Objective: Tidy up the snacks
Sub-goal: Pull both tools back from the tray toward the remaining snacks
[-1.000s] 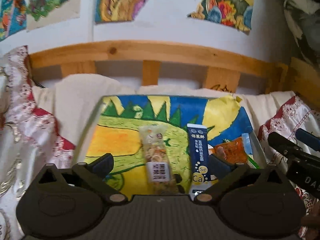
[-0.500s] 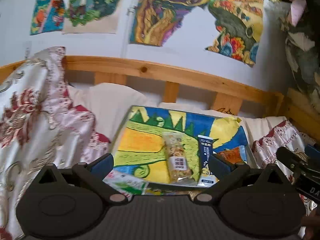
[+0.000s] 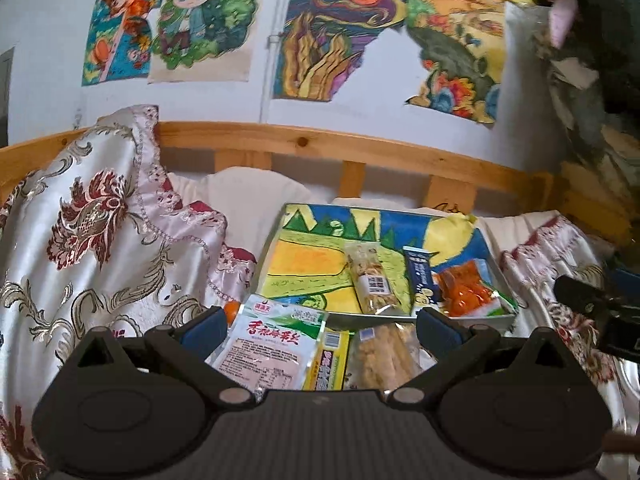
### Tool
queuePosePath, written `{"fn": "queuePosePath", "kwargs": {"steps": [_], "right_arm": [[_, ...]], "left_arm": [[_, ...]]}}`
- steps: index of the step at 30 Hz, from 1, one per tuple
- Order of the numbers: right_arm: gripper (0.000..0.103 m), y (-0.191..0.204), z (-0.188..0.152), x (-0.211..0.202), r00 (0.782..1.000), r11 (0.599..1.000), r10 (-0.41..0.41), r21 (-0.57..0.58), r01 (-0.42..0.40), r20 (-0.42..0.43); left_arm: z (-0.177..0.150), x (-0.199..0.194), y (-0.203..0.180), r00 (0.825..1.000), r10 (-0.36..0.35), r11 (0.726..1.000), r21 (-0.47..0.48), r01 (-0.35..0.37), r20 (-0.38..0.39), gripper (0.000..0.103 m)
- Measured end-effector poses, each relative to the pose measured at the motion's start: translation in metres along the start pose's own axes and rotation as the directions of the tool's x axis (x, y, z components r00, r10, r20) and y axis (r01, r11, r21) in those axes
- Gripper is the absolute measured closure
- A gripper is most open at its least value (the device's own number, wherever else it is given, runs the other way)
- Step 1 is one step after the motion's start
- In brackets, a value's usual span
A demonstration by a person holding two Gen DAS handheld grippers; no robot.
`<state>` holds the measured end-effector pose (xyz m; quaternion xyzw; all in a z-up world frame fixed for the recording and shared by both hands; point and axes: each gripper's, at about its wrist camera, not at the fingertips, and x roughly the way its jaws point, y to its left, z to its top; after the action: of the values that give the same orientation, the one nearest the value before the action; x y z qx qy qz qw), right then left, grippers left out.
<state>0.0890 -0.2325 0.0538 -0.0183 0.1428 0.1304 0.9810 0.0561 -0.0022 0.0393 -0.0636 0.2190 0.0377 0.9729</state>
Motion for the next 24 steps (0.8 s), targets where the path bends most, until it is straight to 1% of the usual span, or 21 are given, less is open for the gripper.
{"fn": "queuePosePath", "kwargs": {"steps": [3,9,12,15,18,20,24], "right_arm": [[0.001,0.005,-0.004,-0.006,0.999,1.0,0.007,-0.011,-0.008,-0.037],[0.001,0.012,-0.012,-0.022,0.998,1.0,0.018,0.003,-0.018,-0.065],[0.001,0.016,-0.016,-0.028,0.996,1.0,0.023,-0.003,-0.023,-0.085],[0.001,0.021,-0.021,-0.033,0.993,1.0,0.027,-0.005,-0.027,-0.117],[0.001,0.024,-0.027,-0.036,0.987,0.999,0.031,-0.006,-0.033,-0.156],[0.001,0.026,-0.03,-0.038,0.984,0.999,0.037,-0.003,-0.038,-0.173],[0.001,0.029,-0.032,-0.039,0.979,0.999,0.051,-0.002,-0.052,-0.196]], "left_arm": [[-0.009,-0.008,0.002,1.0,-0.017,1.0,0.022,0.016,0.013,0.0],[-0.02,-0.013,0.006,1.0,-0.015,0.998,0.059,0.016,-0.021,0.0],[-0.026,-0.014,0.008,0.999,-0.015,0.997,0.073,0.018,-0.051,0.0],[-0.031,-0.012,0.011,0.995,-0.006,0.996,0.083,0.014,-0.1,0.0],[-0.035,-0.01,0.014,0.99,0.011,0.997,0.076,-0.001,-0.139,0.0],[-0.037,-0.01,0.017,0.988,0.02,0.998,0.063,-0.011,-0.151,0.0],[-0.039,-0.01,0.022,0.983,0.007,0.999,0.034,-0.001,-0.183,0.0]]}}
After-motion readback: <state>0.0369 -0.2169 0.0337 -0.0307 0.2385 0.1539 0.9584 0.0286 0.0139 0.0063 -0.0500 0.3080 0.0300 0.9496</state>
